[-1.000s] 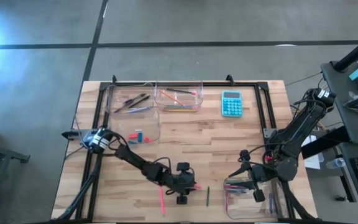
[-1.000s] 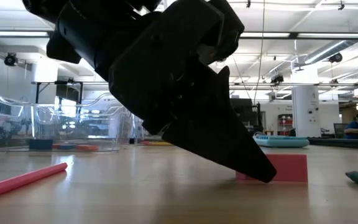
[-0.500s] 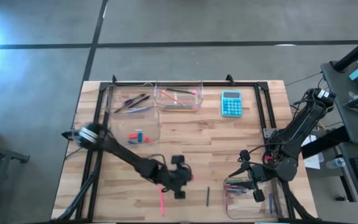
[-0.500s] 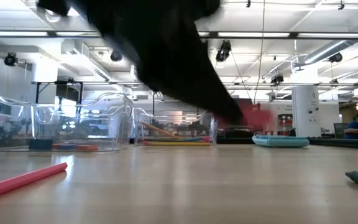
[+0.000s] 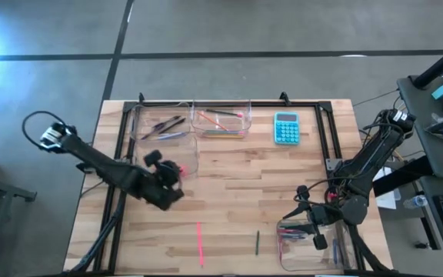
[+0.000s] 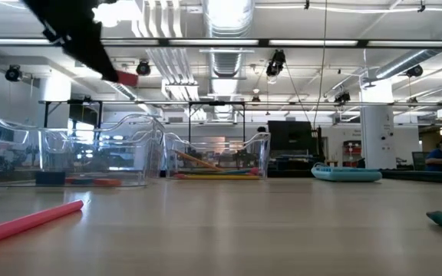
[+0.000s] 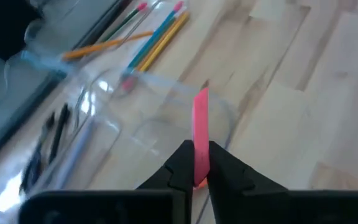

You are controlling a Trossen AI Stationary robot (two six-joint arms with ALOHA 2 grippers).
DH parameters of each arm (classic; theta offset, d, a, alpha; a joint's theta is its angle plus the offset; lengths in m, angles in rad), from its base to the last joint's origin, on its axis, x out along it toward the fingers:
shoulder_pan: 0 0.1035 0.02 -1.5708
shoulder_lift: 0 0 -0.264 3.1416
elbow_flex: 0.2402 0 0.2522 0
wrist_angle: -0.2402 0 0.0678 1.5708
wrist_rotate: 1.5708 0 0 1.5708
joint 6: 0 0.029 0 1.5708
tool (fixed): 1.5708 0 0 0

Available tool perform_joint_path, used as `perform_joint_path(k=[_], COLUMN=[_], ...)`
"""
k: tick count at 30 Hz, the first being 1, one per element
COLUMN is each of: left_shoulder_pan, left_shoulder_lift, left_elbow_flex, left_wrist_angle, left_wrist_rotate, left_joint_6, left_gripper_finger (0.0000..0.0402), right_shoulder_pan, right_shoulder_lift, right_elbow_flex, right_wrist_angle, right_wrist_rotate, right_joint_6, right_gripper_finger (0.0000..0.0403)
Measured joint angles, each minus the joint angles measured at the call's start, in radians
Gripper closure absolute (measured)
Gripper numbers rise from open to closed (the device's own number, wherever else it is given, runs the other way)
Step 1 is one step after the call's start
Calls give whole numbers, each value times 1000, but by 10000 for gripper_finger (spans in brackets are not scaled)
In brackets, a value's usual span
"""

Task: Sort crayons/erasers/pens/pencils in bins
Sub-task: Put the pink eraser into the middle left transparent bin, then put the pink pencil into the top right transparent bin

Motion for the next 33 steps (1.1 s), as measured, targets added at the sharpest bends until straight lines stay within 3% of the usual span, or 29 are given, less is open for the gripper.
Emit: perform_joint_path(k=[6,12,15,19,21,28,33], left_shoulder_pan=[25,31,23,-8,-37,-123,-176], left_shoulder_lift=[-174,-251,-243,-122,-18,336,513], left_elbow_flex=[-175,-180,-167,-167,-139,86,301], left_wrist_angle=[48,61,237,610,679,579,337], left_wrist_rotate=[23,21,43,231,286,431,473], left_joint_6=[-72,-68,-17,109,111,-100,-216], left_gripper_finger=[298,176,139,134,144,179,196], right_shoulder_pan=[0,0,0,0,0,0,0], right_shoulder_lift=[0,0,0,0,0,0,0], right_elbow_flex=[0,0,0,0,0,0,0], right_wrist_angle=[4,6,6,6,5,1,1], right_wrist_rotate=[0,0,0,0,0,0,0], right_joint_6=[-10,-2,-2,-3,-1,11,17], right_gripper_finger=[280,280,280,280,280,280,280])
